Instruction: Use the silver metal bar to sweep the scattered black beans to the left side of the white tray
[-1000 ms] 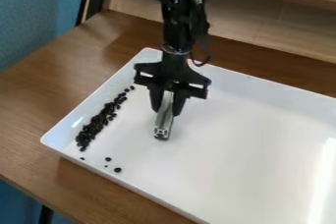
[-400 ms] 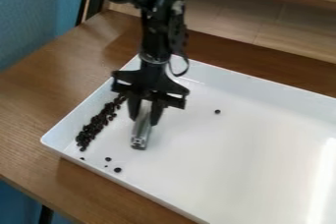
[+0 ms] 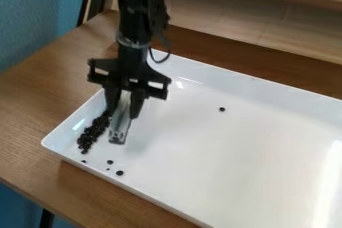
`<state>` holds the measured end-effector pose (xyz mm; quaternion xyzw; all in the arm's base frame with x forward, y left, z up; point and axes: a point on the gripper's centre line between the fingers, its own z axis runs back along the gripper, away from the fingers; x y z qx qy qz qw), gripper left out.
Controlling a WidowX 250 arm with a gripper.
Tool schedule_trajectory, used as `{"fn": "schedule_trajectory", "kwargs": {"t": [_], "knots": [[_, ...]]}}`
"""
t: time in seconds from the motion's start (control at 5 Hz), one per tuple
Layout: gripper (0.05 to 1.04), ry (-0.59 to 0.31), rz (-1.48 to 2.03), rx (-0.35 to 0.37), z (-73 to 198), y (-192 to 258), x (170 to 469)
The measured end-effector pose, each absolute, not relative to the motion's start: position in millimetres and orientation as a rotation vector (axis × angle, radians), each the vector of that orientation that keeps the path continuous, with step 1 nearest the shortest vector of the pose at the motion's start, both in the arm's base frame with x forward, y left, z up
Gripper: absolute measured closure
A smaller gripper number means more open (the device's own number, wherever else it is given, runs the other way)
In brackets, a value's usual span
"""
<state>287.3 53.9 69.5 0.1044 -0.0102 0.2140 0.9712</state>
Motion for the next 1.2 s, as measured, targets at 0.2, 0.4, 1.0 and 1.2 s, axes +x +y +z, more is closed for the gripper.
{"fn": "schedule_trajectory", "kwargs": {"t": [0.2, 0.4, 1.0, 1.2], "knots": [[0.714, -0.111, 0.384, 0.129, 101.3, 28.8, 294.0], [0.714, -0.171, 0.307, 0.063, 117.0, -4.8, 314.9], [0.714, -0.08, 0.165, 0.073, 61.5, -82.1, 351.7], [0.714, -0.063, 0.175, 0.113, 47.4, -78.6, 351.5]]}}
